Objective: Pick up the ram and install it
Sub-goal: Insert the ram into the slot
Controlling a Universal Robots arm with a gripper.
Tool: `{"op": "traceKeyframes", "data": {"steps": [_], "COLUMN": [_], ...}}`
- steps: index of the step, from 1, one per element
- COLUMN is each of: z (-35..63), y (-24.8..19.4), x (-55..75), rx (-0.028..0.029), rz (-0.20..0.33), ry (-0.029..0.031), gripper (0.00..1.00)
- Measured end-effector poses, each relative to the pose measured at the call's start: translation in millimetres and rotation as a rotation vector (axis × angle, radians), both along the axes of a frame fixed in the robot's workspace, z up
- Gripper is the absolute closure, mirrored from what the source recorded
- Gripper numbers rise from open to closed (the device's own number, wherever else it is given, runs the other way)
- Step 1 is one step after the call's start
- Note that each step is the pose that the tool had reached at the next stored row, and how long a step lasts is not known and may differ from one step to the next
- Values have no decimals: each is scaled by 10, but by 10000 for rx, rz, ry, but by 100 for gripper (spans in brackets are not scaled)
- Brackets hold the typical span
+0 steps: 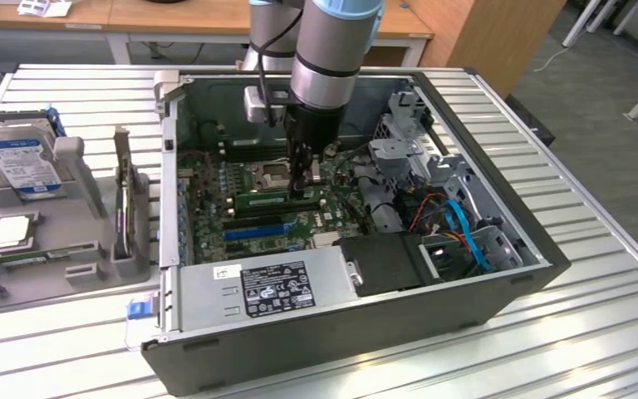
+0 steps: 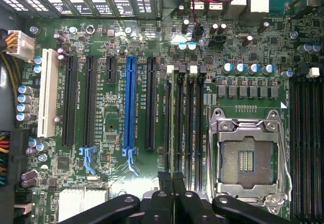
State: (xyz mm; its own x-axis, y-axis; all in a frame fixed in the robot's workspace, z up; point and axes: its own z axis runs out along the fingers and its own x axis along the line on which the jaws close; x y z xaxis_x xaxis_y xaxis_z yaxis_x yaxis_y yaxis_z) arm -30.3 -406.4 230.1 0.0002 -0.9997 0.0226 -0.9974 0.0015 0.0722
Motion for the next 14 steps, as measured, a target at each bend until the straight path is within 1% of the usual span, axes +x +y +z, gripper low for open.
{"op": "traceKeyframes", "data": {"steps": [3, 6, 14], "z": [-3, -5, -5], "y": [-1, -12, -13], "x": [0, -3, -3], "rx": [1, 2, 0], "rz": [0, -3, -117], "ry": [0, 0, 0], "gripper": [88, 88, 88]}}
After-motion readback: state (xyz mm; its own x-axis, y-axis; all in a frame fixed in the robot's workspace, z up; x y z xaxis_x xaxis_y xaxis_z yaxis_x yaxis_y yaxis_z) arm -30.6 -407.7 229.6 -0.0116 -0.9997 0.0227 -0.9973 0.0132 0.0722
